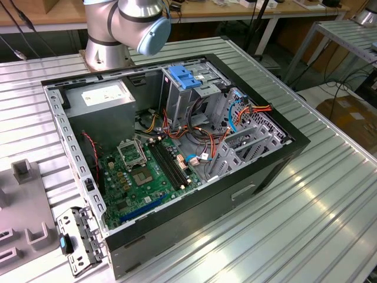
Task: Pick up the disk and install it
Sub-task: 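Pick up the disk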
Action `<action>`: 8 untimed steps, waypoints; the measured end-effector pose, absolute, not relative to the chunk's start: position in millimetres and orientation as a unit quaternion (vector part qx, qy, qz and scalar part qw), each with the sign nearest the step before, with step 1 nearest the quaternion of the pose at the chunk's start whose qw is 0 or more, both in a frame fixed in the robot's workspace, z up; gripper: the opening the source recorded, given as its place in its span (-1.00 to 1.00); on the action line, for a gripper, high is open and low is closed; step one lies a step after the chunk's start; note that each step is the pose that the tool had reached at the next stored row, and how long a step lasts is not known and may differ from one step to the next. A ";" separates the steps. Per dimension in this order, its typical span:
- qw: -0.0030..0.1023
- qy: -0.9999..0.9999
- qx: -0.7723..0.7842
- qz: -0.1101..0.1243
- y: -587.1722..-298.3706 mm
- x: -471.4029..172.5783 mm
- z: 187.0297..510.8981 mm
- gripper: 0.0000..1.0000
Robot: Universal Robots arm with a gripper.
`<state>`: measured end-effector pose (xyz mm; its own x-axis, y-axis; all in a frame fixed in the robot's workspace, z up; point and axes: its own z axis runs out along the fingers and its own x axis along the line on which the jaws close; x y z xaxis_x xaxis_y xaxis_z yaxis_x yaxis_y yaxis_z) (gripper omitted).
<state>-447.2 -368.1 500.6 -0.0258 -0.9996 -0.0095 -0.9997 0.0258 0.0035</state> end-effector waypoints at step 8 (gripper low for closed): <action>0.002 0.716 -0.698 0.005 -368.1 -436.8 500.6 -0.25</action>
<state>-436.8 -368.1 500.6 -0.0258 -0.9996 -0.0095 -0.9997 0.0258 0.0035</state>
